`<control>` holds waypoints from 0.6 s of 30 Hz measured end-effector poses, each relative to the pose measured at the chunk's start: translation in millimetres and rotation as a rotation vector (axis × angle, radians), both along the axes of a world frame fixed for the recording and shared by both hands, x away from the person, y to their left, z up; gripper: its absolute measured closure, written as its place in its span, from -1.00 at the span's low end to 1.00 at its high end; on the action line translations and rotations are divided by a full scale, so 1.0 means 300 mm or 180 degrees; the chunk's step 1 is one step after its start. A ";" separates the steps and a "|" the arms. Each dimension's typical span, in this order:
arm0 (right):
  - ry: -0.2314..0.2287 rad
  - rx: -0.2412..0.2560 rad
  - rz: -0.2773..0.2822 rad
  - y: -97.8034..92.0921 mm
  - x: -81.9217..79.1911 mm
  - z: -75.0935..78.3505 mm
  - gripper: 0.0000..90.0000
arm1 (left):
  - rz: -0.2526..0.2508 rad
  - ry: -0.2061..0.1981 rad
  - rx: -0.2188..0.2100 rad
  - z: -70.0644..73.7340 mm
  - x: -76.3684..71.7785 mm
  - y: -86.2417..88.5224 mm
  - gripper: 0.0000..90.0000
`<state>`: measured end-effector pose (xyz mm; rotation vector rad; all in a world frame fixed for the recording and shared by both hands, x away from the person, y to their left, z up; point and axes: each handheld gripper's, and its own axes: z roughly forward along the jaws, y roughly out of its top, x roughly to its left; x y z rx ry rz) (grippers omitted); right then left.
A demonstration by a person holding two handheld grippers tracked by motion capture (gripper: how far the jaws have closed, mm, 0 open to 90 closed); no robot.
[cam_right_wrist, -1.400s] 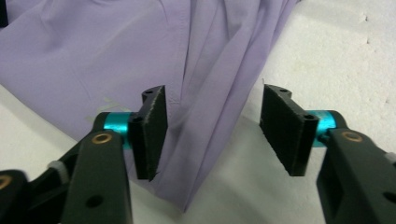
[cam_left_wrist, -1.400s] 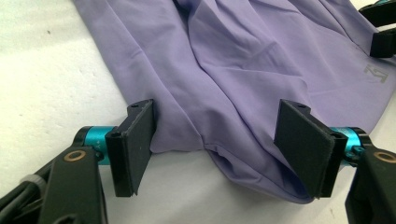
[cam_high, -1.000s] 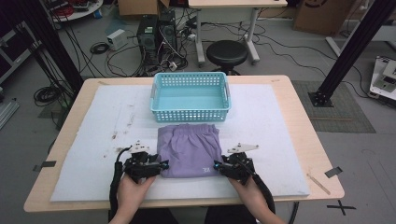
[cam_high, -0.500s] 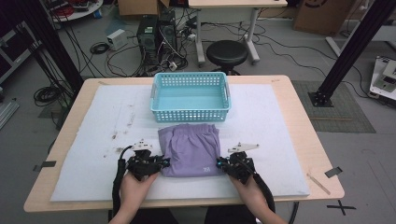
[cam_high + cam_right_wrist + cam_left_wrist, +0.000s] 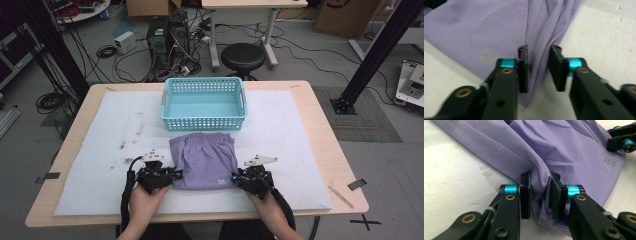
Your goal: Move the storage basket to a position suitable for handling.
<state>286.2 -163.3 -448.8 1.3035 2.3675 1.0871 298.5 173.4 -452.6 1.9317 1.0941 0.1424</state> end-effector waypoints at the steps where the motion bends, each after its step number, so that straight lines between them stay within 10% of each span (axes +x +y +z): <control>1: 0.0020 0.0025 0.0018 -0.001 0.001 0.000 0.80 | -0.0003 0.0004 -0.0001 0.000 0.000 0.000 0.64; 18: 0.0060 0.0048 0.0001 -0.041 0.000 0.012 0.96 | -0.0220 0.0002 -0.0004 -0.001 0.024 -0.078 0.76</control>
